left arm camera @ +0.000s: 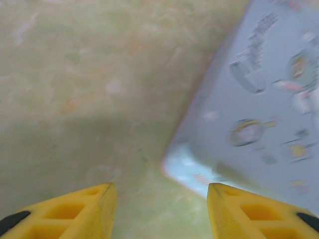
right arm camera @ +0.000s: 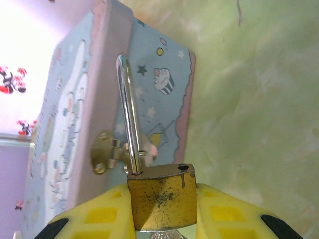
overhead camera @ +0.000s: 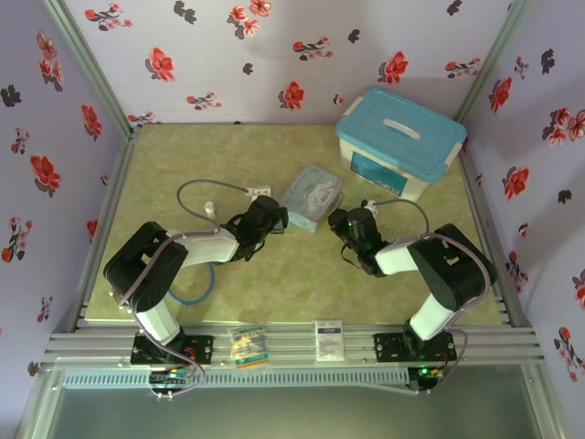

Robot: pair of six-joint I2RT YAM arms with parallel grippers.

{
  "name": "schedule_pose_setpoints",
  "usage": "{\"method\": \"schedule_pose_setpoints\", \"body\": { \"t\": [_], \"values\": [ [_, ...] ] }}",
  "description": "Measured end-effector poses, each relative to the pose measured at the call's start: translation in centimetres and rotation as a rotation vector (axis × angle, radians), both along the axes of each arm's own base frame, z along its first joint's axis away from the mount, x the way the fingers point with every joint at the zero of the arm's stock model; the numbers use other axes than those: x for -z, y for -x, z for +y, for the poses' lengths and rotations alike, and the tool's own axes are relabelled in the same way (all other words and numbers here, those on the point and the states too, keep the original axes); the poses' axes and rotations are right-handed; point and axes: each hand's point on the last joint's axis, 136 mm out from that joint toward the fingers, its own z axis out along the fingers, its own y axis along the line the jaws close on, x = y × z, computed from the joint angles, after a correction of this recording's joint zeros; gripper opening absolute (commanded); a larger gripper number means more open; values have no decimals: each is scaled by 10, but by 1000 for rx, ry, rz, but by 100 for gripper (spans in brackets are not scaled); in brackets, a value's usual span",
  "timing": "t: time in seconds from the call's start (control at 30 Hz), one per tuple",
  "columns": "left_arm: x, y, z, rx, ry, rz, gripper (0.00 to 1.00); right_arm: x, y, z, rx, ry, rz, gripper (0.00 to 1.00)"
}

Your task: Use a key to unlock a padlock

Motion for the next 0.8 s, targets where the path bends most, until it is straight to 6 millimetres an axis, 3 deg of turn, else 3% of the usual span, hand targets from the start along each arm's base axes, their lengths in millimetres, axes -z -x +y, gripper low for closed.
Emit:
{"method": "schedule_pose_setpoints", "body": {
  "t": [0.23, 0.4, 0.53, 0.63, 0.8],
  "values": [
    [8, 4, 6, -5, -25, 28, 53, -4, -3, -3, 46, 9, -31, 16],
    [2, 12, 10, -27, 31, 26, 74, -6, 2, 8, 27, 17, -44, 16],
    [-29, 15, 7, -51, 131, -27, 86, -4, 9, 17, 2, 17, -40, 16],
    [-55, 10, -8, -36, 155, -72, 85, -1, 17, 25, -16, 11, -44, 16],
    [-83, -25, -64, 42, 102, -122, 72, 0, 20, 29, -16, -7, -52, 16]
  ]
}}
